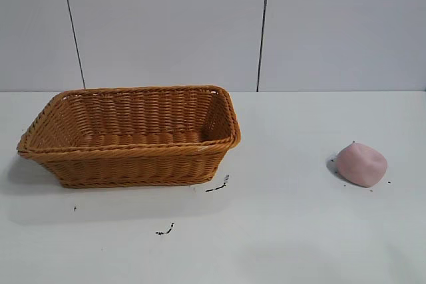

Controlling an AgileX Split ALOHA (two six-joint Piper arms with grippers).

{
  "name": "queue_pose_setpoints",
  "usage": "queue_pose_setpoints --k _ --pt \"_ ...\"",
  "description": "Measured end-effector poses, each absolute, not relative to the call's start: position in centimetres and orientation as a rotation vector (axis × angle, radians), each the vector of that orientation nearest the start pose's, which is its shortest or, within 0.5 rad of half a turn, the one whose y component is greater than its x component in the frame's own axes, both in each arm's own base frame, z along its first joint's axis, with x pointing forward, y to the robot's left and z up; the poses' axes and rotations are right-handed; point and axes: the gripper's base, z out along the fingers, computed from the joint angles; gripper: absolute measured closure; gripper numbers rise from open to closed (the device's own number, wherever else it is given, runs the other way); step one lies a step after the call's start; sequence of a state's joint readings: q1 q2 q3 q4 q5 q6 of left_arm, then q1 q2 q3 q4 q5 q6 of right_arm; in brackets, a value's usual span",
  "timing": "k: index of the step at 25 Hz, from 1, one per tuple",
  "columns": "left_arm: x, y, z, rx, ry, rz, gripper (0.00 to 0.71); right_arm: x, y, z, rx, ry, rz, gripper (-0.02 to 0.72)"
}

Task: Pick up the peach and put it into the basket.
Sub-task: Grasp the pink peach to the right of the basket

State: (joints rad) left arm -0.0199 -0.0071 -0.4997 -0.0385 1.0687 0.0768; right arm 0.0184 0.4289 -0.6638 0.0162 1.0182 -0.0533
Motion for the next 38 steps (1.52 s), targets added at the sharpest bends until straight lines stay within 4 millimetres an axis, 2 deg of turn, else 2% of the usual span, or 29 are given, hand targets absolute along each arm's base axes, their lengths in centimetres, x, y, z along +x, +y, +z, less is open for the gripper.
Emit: queue_pose_setpoints --k 6,10,13,16,19,23,29,32,38 --pt "-0.6 -0.3 27.7 0.101 2.042 -0.011 0.018 15.2 0.4 32.8 -0.085 2.520 0.007 0.014" --pt "-0.6 -0.3 27.7 0.101 2.042 -0.011 0.018 22.0 0.5 31.7 -0.094 2.660 0.008 0.014" --pt "-0.6 -0.3 27.7 0.101 2.042 -0.011 0.018 26.6 0.6 30.1 -0.101 2.743 0.009 0.014" --pt "-0.6 -0.3 27.7 0.101 2.042 -0.011 0.018 31.0 0.7 27.7 -0.128 2.825 0.008 0.014" --pt "-0.6 -0.3 27.7 0.101 2.042 -0.011 0.018 34.4 0.8 25.4 -0.139 2.879 0.014 0.014" --pt "-0.6 -0.3 27.7 0.101 2.042 -0.011 0.018 37.2 0.9 22.1 -0.139 2.941 0.023 0.014" --pt "-0.6 -0.3 27.7 0.101 2.042 -0.011 0.018 38.7 3.2 18.0 -0.234 2.975 0.043 0.014" --pt "-0.6 -0.3 27.7 0.101 2.042 -0.011 0.018 39.3 3.7 16.8 -0.227 2.953 0.044 0.014" --pt "-0.6 -0.3 27.7 0.101 2.042 -0.011 0.018 39.7 3.4 15.7 -0.199 2.960 -0.010 0.014"
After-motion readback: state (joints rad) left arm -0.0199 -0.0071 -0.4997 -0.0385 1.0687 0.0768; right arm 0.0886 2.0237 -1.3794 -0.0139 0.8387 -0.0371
